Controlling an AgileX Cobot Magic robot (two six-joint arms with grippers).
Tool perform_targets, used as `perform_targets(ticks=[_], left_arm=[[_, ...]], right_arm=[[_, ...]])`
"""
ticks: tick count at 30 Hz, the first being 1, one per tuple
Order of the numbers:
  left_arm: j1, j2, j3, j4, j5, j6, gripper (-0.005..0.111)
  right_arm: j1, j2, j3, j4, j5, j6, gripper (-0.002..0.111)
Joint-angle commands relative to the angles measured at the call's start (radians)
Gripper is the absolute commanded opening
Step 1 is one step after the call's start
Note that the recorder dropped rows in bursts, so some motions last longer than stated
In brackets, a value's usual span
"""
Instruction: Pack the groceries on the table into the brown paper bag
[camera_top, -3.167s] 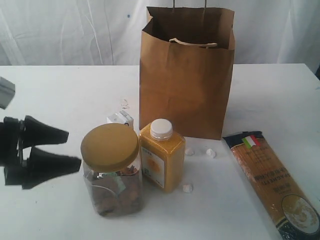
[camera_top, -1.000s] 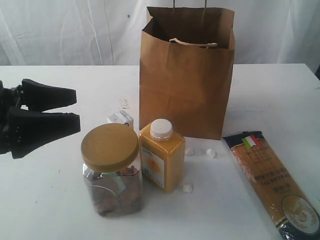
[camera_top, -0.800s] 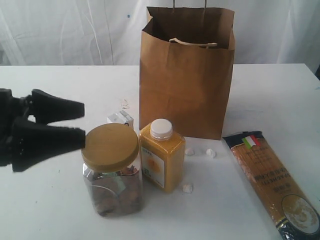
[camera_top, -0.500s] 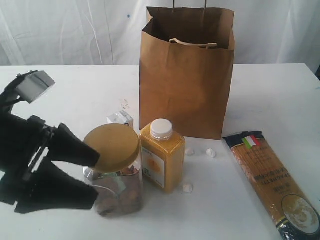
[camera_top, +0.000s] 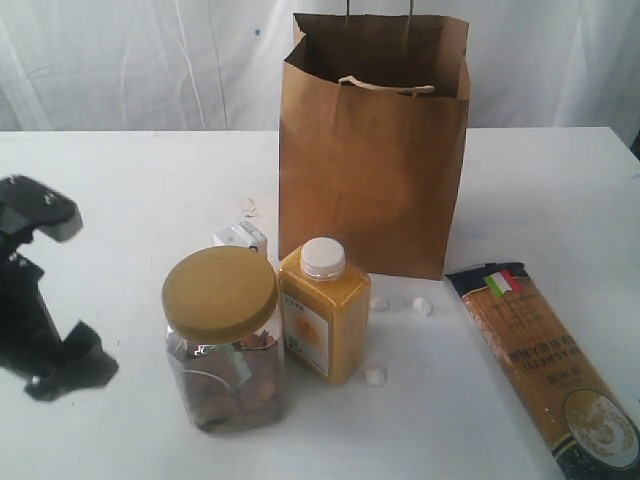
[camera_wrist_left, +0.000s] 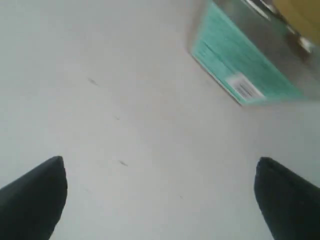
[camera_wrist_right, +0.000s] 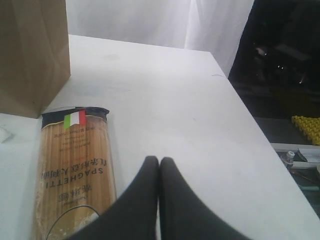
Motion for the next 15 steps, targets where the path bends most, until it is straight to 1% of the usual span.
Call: perform_targets(ticks=[1,3,7,9,11,13,15], left_arm=[[-0.008,-0.081,0.07,0.126,-0.315,-0.16,0.105],[-0.008,-0.111,0.13,0.146,-0.446,-0.16,0.105],[-0.008,-0.155,0.297,0.171,-0.724,-0.16,0.105],[-0.008,-0.163,0.399,0.171,-0.918,-0.163,0.105],[-0.008,-0.162,0.48,0.178,-1.062,-0.163,0.105],[-0.008,-0.162,0.545,0.187,-1.159,-0.163,0.105],[-0.008,-0.162,0.573,0.187,-1.233,-0.173,0.105]], right_arm=[[-0.005,-0.006,0.005,0.001,-0.007,0.003,0.0],[-0.005,-0.006,0.005,0.001,-0.007,0.003,0.0],[-0.005,-0.006,0.005,0.001,-0.007,0.003,0.0],[-0.005,-0.006,0.005,0.001,-0.007,0.003,0.0],[-0.005,-0.006,0.005,0.001,-0.007,0.003,0.0],[-0.005,-0.006,0.005,0.001,-0.007,0.003,0.0],[-0.005,-0.006,0.005,0.001,-0.007,0.003,0.0]])
